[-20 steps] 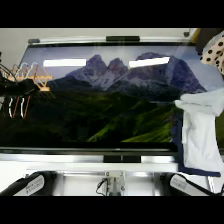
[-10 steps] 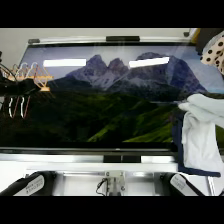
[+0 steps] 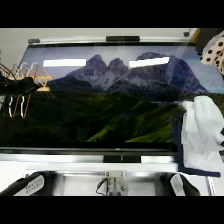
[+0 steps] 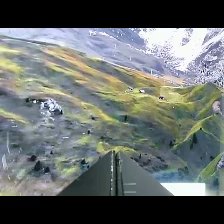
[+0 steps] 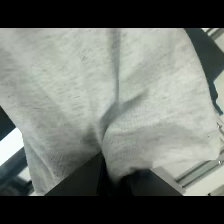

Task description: Fold the shirts.

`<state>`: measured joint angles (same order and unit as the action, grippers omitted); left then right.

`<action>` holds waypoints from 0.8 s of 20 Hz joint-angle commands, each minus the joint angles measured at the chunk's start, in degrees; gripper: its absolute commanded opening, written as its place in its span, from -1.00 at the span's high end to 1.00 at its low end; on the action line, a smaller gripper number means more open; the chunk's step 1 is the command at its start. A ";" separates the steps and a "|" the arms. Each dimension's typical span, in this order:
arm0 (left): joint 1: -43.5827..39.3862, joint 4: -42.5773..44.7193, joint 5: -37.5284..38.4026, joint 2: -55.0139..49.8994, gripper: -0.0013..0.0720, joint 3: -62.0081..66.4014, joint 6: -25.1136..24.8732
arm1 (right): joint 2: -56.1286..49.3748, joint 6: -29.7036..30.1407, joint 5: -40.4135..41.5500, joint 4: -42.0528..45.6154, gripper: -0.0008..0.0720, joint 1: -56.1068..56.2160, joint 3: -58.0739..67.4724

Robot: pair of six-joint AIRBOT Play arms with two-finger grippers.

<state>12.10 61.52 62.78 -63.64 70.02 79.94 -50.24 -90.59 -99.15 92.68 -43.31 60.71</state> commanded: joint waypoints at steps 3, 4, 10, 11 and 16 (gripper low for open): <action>0.02 0.00 -0.63 -0.04 0.86 -0.02 0.04 | 1.99 4.31 -2.54 1.81 0.77 -7.37 -11.17; 0.02 -0.02 -0.76 -0.04 0.86 -0.02 0.04 | 1.99 4.44 -1.66 2.67 0.77 -8.09 -11.85; 0.02 -0.02 -0.72 -0.04 0.86 -0.02 0.24 | 1.95 5.60 2.64 7.21 0.77 -9.09 -15.21; 0.02 -0.02 -0.72 -0.04 0.86 -0.02 0.24 | 1.95 5.64 3.26 7.96 0.77 -9.07 -15.23; 0.02 0.00 -0.81 -0.04 0.86 -0.02 0.20 | 1.95 10.78 3.98 8.46 -0.57 -9.07 -12.09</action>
<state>12.10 61.47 62.04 -63.64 70.02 80.14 -48.34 -82.85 -96.66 100.57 -52.38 46.78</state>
